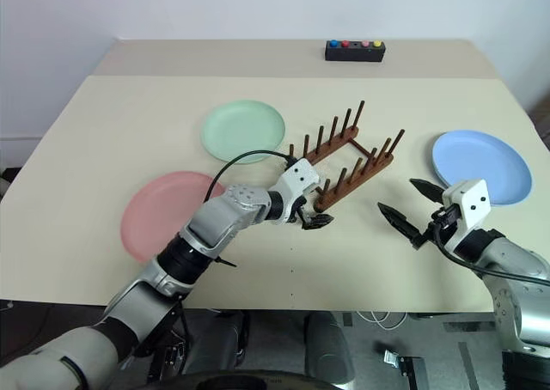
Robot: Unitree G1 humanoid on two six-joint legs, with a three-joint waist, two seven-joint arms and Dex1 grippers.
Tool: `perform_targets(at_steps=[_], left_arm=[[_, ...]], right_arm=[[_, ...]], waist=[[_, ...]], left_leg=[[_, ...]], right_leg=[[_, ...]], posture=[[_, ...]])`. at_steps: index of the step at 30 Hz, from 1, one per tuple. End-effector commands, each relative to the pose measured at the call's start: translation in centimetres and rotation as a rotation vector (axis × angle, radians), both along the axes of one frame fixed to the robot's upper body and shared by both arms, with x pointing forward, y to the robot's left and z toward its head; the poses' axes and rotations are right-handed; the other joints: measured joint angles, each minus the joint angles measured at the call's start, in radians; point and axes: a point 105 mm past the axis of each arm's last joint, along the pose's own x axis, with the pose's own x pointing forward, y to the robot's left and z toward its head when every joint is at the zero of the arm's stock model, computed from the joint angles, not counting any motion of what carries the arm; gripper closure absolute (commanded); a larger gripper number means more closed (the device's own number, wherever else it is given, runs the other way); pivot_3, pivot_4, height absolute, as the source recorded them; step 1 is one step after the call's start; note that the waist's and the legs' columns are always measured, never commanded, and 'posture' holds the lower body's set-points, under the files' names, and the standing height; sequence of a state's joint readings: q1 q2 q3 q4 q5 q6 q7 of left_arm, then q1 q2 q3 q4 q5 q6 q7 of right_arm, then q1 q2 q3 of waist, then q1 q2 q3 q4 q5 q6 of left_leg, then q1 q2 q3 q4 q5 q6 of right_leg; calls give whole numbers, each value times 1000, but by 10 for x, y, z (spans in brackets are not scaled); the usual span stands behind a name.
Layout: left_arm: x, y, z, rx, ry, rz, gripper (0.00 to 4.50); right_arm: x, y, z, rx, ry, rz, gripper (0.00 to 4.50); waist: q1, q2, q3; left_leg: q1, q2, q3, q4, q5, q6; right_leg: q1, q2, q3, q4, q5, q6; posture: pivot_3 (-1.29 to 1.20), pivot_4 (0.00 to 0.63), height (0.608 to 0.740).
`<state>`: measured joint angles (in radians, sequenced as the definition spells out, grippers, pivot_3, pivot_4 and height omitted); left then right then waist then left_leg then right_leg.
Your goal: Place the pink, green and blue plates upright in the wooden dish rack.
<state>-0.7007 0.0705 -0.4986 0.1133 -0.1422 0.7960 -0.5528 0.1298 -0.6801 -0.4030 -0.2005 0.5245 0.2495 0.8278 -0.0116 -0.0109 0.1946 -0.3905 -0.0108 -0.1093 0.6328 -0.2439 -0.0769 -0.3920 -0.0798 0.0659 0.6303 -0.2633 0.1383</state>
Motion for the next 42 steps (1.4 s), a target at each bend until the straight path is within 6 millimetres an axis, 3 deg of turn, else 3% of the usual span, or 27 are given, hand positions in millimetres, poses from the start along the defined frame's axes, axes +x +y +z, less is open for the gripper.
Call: perform_targets(at_steps=[1, 3, 6, 12, 16, 22, 42], left_arm=[[-2, -6, 3, -11, -19, -25, 1302], [-1, -7, 4, -17, -22, -21, 2423], [1, -4, 4, -5, -44, -19, 3610], [1, 5, 12, -18, -155, -112, 3665], [-11, 13, 22, -16, -273, -311, 3665], [-16, 26, 22, -16, -249, -430, 3665], [2, 41, 10, 51, -234, -417, 3665]], right_arm=[[-5, 2, 9, 5, -13, 17, 0], [-7, 3, 8, 9, 3, 25, 0], [-9, 5, 6, 10, 28, 32, 0], [-14, 7, -4, -12, 106, 61, 0], [-19, 5, -9, -30, 146, 70, 0], [-21, -8, -6, -57, 144, 39, 0], [-32, -14, -8, -72, 174, 30, 0]], waist=[[0, 0, 0], [-1, 0, 0], [1, 0, 0], [-3, 0, 0], [-2, 0, 0], [0, 0, 0], [-3, 0, 0]], left_leg=[[0, 0, 0, 0, 0, 0], [0, 0, 0, 0, 0, 0], [0, 0, 0, 0, 0, 0], [0, 0, 0, -1, 0, 0], [-1, 0, 0, -1, 0, 0], [-1, 0, 0, 0, 0, 0], [-1, 0, 0, -1, 0, 0]], right_leg=[[0, 0, 0, 0, 0, 0], [0, 0, 0, 0, 0, 0], [0, 0, 0, 0, 0, 0], [-1, 0, 0, 0, 0, 0], [-2, 0, 0, 0, 0, 0], [-1, 0, 0, 0, 0, 0], [-1, 0, 0, 0, 0, 0]], posture=[[0, 150, 734], [0, 150, 734], [0, 150, 734], [0, 150, 734], [0, 150, 734], [0, 150, 734], [0, 150, 734]])
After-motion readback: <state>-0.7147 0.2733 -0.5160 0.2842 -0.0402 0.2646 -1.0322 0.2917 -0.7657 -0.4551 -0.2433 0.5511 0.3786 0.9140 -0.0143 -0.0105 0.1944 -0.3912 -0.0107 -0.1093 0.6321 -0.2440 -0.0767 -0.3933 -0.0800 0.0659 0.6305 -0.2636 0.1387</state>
